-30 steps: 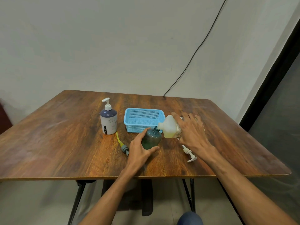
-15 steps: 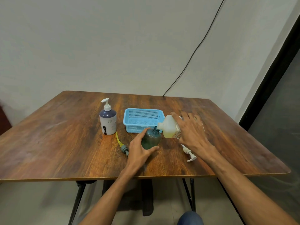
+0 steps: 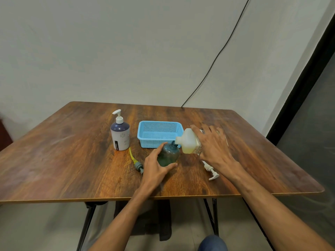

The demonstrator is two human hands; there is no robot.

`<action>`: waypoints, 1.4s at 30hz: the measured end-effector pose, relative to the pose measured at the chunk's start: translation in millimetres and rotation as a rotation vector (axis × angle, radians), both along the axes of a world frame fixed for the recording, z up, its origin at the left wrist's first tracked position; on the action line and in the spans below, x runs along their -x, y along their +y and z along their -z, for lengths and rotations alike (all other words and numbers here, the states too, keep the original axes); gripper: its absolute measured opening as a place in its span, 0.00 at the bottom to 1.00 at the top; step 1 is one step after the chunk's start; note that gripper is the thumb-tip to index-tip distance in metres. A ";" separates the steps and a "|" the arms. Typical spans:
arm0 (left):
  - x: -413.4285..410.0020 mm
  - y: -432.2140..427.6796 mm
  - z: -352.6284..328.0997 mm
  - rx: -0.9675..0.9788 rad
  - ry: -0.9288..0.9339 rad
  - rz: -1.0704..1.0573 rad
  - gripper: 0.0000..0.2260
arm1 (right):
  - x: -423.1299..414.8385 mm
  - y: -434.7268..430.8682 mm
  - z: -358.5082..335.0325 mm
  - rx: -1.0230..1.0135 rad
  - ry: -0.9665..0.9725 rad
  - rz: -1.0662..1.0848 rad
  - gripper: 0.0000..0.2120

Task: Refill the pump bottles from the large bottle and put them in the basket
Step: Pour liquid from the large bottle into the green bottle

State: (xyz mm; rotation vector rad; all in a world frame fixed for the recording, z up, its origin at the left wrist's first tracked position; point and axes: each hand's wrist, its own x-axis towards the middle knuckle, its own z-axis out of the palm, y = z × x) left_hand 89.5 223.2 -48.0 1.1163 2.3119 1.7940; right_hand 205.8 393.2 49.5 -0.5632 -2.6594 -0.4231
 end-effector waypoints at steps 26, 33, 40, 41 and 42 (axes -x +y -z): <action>-1.7 -0.8 -2.3 0.006 -0.021 0.010 0.40 | -1.0 -1.4 -2.2 -0.013 -0.007 0.000 0.50; -1.0 -1.4 -0.6 0.006 -0.021 0.010 0.40 | 0.4 -0.3 -1.5 -0.024 -0.009 0.005 0.51; -2.3 -1.5 -3.0 -0.009 -0.013 0.017 0.40 | 0.9 0.5 0.0 -0.026 0.000 -0.001 0.51; -2.3 -1.7 -2.8 -0.009 -0.011 0.017 0.40 | 0.9 0.2 -0.3 -0.023 0.001 -0.002 0.51; -2.1 -1.8 -2.5 -0.007 -0.013 0.018 0.40 | 0.8 -0.2 -0.7 -0.019 -0.001 -0.003 0.50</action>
